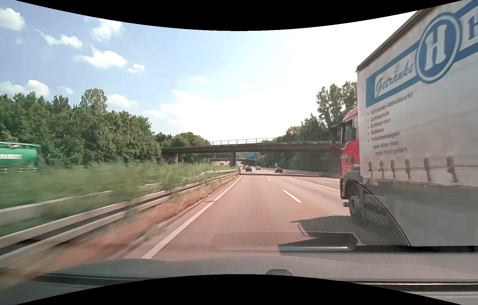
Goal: Follow the waypoints while adhering to traffic rules and regulations
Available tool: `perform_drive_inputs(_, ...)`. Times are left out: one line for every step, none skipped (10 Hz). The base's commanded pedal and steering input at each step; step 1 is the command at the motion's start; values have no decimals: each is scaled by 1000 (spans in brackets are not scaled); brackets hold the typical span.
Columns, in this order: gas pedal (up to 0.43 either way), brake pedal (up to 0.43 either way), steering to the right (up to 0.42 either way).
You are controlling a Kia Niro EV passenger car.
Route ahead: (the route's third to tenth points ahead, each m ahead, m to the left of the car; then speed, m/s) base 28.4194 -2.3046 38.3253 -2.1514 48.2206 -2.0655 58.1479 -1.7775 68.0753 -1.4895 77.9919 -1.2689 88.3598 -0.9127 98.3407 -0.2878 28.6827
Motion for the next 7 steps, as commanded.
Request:
perform_drive_inputs(118, 0, -10)
perform_drive_inputs(118, 0, -10)
perform_drive_inputs(118, 0, -10)
perform_drive_inputs(118, 0, -9)
perform_drive_inputs(118, 0, -9)
perform_drive_inputs(118, 0, -9)
perform_drive_inputs(118, 0, -9)
